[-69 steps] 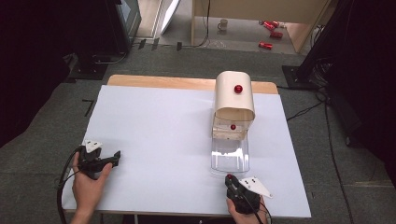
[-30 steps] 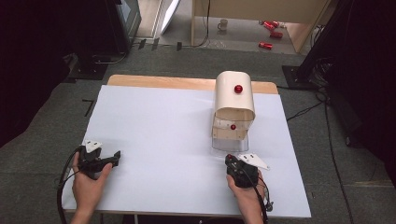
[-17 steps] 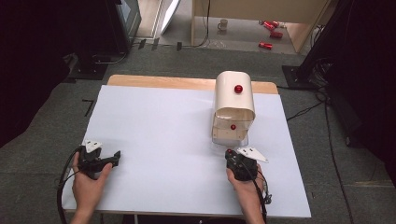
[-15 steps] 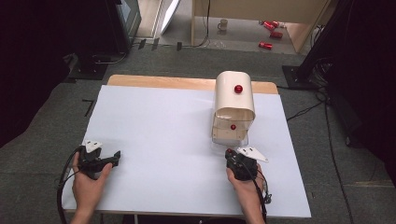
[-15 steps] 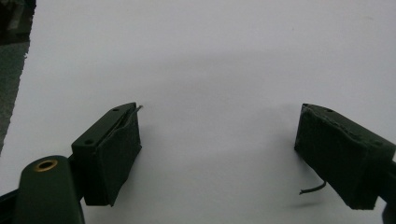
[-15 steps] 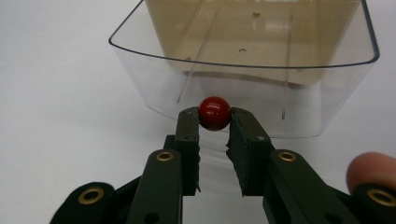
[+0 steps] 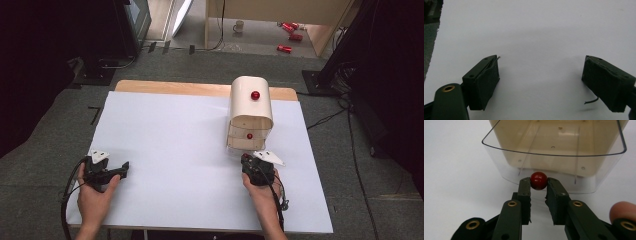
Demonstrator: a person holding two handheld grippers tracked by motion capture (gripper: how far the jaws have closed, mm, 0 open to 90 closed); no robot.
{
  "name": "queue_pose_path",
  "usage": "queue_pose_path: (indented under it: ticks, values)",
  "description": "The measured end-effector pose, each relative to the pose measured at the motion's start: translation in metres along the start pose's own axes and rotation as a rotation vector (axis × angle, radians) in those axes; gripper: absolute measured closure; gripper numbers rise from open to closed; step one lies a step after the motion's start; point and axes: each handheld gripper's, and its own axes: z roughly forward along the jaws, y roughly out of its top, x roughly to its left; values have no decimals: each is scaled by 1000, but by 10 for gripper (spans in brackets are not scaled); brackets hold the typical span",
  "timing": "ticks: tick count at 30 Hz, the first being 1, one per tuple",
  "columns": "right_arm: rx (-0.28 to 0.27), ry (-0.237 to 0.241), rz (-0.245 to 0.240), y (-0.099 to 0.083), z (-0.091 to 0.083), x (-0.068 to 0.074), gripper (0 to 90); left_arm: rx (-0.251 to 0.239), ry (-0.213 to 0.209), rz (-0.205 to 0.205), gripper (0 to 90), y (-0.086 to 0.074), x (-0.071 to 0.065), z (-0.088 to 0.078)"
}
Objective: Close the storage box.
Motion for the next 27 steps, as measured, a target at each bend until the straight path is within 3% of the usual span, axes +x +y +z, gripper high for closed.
queue_pose_path:
  ticks: [27]
  values:
    - [-11, -13, 9, 12, 17, -5, 750, 1, 0, 1, 144, 0, 0, 0]
